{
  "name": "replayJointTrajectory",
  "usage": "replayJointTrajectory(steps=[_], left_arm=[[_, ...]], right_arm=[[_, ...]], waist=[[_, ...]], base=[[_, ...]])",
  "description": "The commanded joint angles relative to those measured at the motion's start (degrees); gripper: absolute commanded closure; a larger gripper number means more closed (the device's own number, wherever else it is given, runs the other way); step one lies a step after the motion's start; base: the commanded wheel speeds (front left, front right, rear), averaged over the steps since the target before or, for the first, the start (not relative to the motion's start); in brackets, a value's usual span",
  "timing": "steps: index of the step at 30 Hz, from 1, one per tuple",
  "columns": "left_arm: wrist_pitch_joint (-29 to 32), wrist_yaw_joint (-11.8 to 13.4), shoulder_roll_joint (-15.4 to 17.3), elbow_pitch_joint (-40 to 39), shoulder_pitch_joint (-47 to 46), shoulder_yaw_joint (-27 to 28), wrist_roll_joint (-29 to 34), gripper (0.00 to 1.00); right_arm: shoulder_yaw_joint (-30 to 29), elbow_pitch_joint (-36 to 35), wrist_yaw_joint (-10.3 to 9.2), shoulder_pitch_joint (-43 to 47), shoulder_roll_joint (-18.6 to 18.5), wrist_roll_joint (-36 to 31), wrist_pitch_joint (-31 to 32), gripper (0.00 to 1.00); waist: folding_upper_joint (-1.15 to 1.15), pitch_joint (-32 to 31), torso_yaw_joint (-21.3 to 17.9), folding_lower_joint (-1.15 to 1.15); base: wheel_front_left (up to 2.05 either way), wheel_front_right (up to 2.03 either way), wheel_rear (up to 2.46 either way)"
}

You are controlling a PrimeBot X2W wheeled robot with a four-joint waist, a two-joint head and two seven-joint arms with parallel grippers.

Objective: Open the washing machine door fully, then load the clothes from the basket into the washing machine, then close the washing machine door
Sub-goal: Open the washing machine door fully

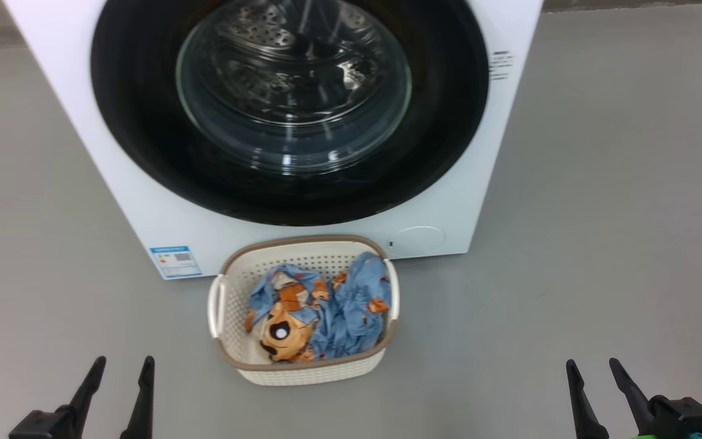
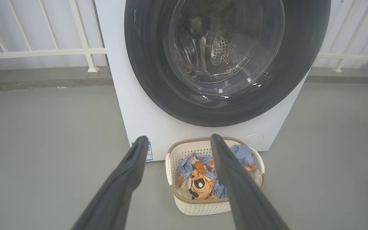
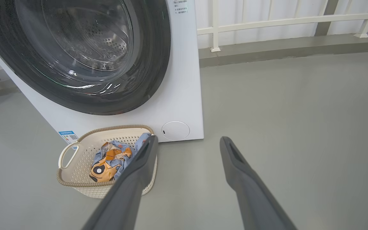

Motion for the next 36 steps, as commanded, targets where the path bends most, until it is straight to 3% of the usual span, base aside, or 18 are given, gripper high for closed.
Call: replayJointTrajectory(steps=[1, 18, 31, 32, 33, 34, 35, 36], left_arm=[[-0.77, -0.09, 1.11, -1.16, -1.78, 2.22, 0.19, 0.00], [-0.77, -0.09, 1.37, -2.86, -1.93, 2.22, -2.99, 0.00], [-0.77, -0.09, 1.10, -3.05, -1.72, 0.96, -3.46, 0.00], [-0.77, -0.09, 1.05, -3.13, -1.71, 0.90, -3.58, 0.00], [-0.77, -0.09, 0.98, -3.20, -1.66, 0.80, -3.68, 0.00], [-0.77, -0.09, 0.90, -3.26, -1.58, 0.64, -3.79, 0.00], [-0.77, -0.09, 0.81, -3.35, -1.51, 0.44, -3.94, 0.00], [-0.77, -0.09, 0.77, -3.42, -1.44, 0.20, -4.08, 0.00]], right_arm=[[1.49, -1.32, 0.09, -1.22, -0.81, 0.32, -0.70, 0.00], [1.69, -1.16, 0.09, -1.56, -0.81, 0.41, -0.70, 0.00], [1.74, -1.42, 0.09, -1.64, -0.81, 1.86, -0.70, 0.00], [1.82, -1.54, 0.09, -1.82, -0.81, 2.29, -0.70, 0.22], [1.98, -1.67, 0.09, -2.01, -0.81, 2.78, -0.70, 0.55], [2.05, -1.77, 0.09, -2.22, -0.81, 3.09, -0.70, 0.73], [2.11, -1.88, 0.09, -2.50, -0.81, 3.33, -0.70, 1.00], [2.34, -2.07, 0.09, -2.89, -0.81, 3.75, -0.70, 1.00]], waist=[[0.00, 0.04, 0.01, 0.00], [0.00, 0.53, -0.03, 0.00], [0.00, 0.53, 0.14, 0.00], [0.00, 0.58, 0.19, 0.00], [0.00, 0.62, 0.24, 0.00], [0.00, 0.68, 0.30, 0.00], [0.00, 0.76, 0.36, 0.00], [0.00, 0.85, 0.42, 0.00]], base=[[1.23, 1.23, -2.46], [1.16, 1.15, -2.31], [0.27, 0.27, -0.54], [0.00, 0.00, 0.00], [0.00, 0.00, 0.00], [0.00, 0.00, 0.00], [0.00, 0.00, 0.00], [0.00, 0.00, 0.00]])
